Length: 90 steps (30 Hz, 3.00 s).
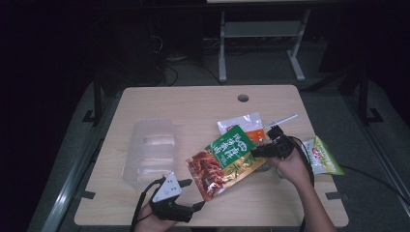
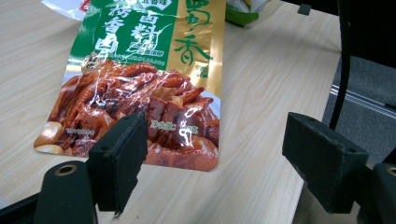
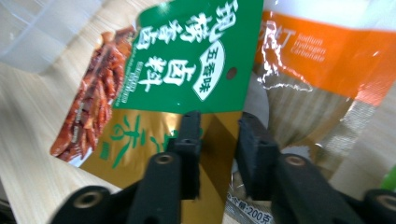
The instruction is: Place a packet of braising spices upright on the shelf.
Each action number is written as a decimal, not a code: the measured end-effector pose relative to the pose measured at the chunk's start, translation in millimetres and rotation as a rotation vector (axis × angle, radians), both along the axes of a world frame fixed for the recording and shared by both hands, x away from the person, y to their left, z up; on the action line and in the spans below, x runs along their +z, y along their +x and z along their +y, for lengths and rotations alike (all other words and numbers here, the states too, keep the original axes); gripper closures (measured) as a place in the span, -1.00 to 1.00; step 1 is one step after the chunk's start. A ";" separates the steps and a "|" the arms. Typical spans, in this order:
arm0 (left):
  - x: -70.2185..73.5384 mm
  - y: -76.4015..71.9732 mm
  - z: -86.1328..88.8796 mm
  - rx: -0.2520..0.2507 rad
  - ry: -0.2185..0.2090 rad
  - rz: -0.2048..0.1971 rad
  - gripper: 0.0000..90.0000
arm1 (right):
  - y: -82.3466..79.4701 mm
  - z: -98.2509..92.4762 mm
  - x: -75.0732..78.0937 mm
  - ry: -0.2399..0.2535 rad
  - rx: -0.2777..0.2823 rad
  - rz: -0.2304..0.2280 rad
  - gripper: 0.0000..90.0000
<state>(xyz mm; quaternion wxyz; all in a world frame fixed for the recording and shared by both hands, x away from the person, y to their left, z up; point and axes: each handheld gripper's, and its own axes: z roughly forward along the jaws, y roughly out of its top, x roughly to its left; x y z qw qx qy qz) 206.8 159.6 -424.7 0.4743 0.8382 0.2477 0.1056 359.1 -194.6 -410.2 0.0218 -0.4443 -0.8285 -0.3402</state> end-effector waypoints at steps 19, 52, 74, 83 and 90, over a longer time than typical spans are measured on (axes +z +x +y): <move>1.3 1.7 -0.2 0.004 0.002 0.005 -0.51 | 3.5 15.9 -7.5 0.061 0.076 0.050 1.00; 33.4 76.0 -31.2 0.079 0.006 -0.005 -0.49 | -36.8 46.0 134.2 -0.113 0.363 -0.270 1.00; 31.0 103.1 -36.5 0.022 -0.008 0.141 0.85 | -40.2 47.9 136.7 -0.119 0.398 -0.319 1.00; 28.9 90.7 -37.4 0.026 0.011 0.086 0.92 | -36.8 35.4 117.9 -0.078 0.342 -0.270 0.67; 28.2 87.1 -37.0 0.039 0.038 0.058 0.94 | -37.4 16.5 95.9 -0.001 0.293 -0.243 0.35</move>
